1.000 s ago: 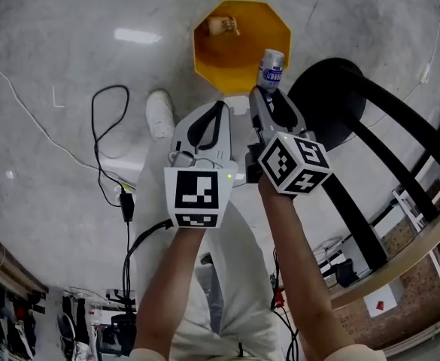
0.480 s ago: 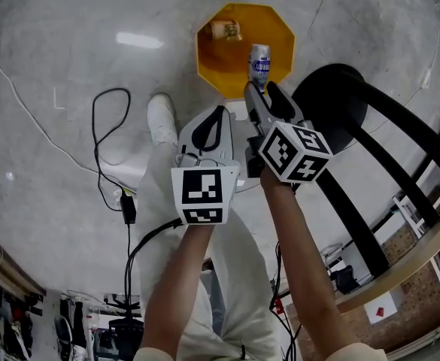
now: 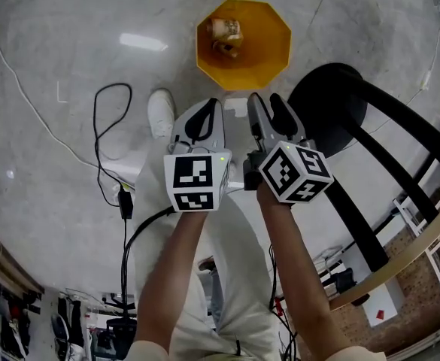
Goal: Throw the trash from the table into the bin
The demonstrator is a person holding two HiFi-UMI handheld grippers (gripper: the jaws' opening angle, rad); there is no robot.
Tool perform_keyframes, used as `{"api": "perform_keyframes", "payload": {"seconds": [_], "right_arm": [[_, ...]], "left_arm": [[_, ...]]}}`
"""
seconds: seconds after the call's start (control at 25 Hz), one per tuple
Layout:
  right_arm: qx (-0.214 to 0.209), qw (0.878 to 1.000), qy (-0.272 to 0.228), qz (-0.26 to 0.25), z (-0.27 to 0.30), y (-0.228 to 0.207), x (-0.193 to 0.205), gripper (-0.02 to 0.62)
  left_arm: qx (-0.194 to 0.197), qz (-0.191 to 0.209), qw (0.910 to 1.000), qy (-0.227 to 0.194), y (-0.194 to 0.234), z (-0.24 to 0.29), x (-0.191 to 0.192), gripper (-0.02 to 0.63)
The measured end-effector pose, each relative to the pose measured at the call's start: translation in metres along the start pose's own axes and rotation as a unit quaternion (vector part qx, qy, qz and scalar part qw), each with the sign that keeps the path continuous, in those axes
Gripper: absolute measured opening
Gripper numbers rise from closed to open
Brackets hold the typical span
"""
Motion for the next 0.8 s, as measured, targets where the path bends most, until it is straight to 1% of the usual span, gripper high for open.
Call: {"api": "perform_keyframes", "payload": {"seconds": [0.08,0.16,0.2,0.36,0.52,0.8], "right_arm": [[0.003,1.0,-0.006,0.004,-0.011,0.006,0.001,0.185],[0.013,1.0,-0.007,0.009,-0.022,0.012,0.003,0.116],[0.016,1.0,-0.008,0.01,-0.029,0.014,0.004,0.095],[0.017,0.999,-0.023,0.025,-0.062,0.023,-0.004,0.046],[0.01,0.999,-0.033,0.028,-0.099,0.044,-0.019,0.008],[-0.024,0.998,-0.045,0.031,-0.175,0.099,-0.058,0.006]], "left_arm": [[0.007,0.007,0.9999,0.008,0.001,-0.01,0.0,0.006],[0.012,0.024,0.9994,0.022,-0.002,-0.025,0.0,0.006],[0.012,0.03,0.9991,0.027,-0.007,-0.033,0.001,0.006],[0.005,0.042,0.9984,0.037,-0.03,-0.064,0.003,0.006],[-0.001,0.047,0.9983,0.035,-0.052,-0.1,-0.016,0.006],[0.01,0.088,0.9959,0.018,-0.097,-0.172,-0.08,0.006]]}}
Point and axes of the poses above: the fingertips, and each gripper's own axes: z forward along the fingers, y to its left, x out of its underside, the point moved 8 cm from there along -z, backward along the fingers, and after that the axes turned 8 degrees about -x, right-handed, at the moved point
